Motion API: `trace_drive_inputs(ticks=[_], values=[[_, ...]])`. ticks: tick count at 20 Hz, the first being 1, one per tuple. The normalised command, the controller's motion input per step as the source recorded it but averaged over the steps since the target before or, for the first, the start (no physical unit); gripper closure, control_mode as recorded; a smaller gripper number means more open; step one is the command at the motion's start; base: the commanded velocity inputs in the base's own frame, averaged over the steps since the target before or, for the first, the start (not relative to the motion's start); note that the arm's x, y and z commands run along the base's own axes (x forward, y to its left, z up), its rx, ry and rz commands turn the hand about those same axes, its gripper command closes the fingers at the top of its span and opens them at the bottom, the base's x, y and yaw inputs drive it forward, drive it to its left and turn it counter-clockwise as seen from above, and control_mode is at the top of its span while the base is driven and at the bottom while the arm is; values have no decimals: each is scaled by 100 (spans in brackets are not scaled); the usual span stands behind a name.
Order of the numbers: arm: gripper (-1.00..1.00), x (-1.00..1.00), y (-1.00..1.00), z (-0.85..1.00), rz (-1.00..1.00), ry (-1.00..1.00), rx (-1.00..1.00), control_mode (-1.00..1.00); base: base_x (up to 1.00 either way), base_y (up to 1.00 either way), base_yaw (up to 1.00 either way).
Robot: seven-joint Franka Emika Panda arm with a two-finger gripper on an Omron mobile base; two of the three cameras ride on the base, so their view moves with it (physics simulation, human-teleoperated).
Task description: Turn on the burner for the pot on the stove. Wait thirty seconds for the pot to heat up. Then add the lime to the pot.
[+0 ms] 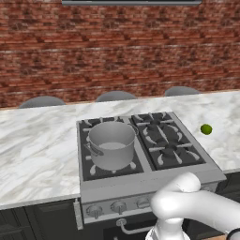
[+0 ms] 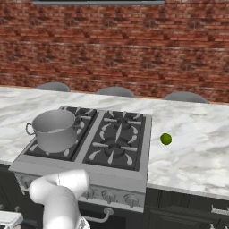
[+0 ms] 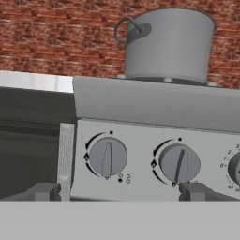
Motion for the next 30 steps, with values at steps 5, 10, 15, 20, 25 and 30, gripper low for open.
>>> trace_drive_inputs(ticks=[5, 10, 15, 20, 25, 30], values=[[-100, 19, 0, 0, 0, 0, 0, -100, 0, 0, 0], [-100, 26, 0, 0, 0, 0, 0, -100, 0, 0, 0], [-100, 28, 0, -1, 0, 0, 0, -100, 0, 0, 0], [-100, 18, 0, -11, 0, -3, 0, -100, 0, 0, 0], [-100, 2, 1, -7, 0, -3, 6, -100, 0, 0, 0], [-100, 15, 12, -4, 0, -3, 4, -100, 0, 0, 0]])
